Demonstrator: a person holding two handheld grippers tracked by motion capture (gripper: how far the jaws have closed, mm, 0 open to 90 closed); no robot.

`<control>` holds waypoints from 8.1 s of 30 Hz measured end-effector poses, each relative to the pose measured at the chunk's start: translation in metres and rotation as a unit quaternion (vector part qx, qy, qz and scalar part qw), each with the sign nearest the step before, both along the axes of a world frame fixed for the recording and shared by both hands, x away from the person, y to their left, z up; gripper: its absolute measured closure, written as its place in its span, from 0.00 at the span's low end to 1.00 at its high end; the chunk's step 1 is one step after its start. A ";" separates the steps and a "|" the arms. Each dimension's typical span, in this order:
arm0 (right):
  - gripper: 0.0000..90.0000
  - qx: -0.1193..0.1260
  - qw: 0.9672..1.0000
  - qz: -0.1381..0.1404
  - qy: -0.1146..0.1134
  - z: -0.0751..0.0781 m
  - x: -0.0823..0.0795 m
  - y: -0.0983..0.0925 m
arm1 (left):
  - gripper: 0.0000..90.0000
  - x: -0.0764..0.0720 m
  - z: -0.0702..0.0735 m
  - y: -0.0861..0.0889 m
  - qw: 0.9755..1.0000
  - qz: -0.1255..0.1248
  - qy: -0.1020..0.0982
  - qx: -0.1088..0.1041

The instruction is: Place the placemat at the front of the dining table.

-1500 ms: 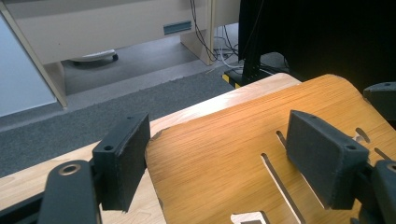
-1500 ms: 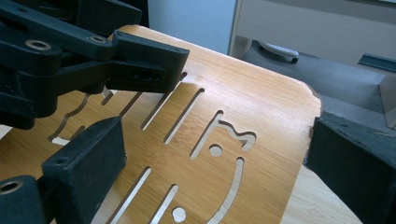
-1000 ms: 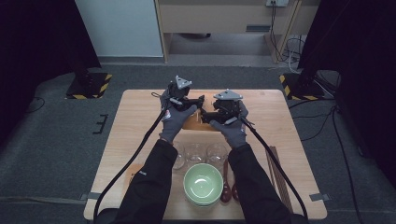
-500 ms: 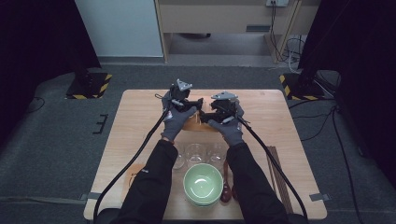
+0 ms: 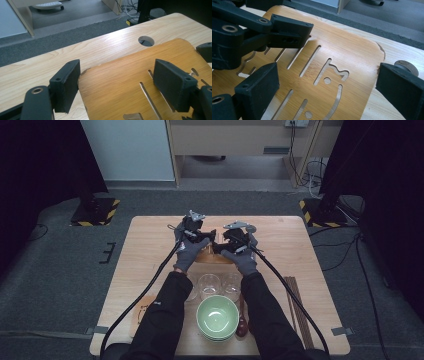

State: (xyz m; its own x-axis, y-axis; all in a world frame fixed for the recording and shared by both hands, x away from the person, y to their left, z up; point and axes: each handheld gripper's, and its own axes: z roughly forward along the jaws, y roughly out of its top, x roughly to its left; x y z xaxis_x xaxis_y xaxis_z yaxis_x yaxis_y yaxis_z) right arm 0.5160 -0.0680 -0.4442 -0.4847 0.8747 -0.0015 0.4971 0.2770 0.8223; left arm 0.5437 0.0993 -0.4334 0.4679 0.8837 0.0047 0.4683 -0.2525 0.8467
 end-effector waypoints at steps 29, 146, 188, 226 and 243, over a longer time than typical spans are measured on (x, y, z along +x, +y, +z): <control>0.05 -0.038 0.997 -0.002 0.063 -0.042 0.018 0.008 | 0.25 0.012 -0.048 -0.001 0.999 0.008 0.041 0.018; 0.06 -0.067 0.997 0.034 0.033 -0.096 0.009 -0.031 | 0.07 -0.004 -0.104 0.054 0.991 -0.071 0.088 0.064; 0.06 -0.058 0.998 -0.010 0.016 -0.100 0.036 -0.032 | 0.09 0.017 -0.106 0.051 0.995 -0.034 0.062 0.066; 0.07 -0.030 0.999 -0.013 -0.015 -0.092 0.039 -0.032 | 0.09 0.016 -0.085 0.067 0.998 -0.023 0.044 0.031; 0.07 0.067 0.996 -0.030 -0.051 -0.039 0.005 -0.071 | 0.13 -0.025 -0.032 0.058 0.998 -0.050 -0.020 0.023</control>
State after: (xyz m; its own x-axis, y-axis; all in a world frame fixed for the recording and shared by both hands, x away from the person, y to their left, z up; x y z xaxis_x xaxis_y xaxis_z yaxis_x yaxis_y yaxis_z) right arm 0.5208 -0.1389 -0.4834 -0.4353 0.8975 0.0705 0.4217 0.1341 0.8968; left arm 0.5190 0.1571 -0.4651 0.5524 0.8311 0.0636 0.4056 -0.3347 0.8505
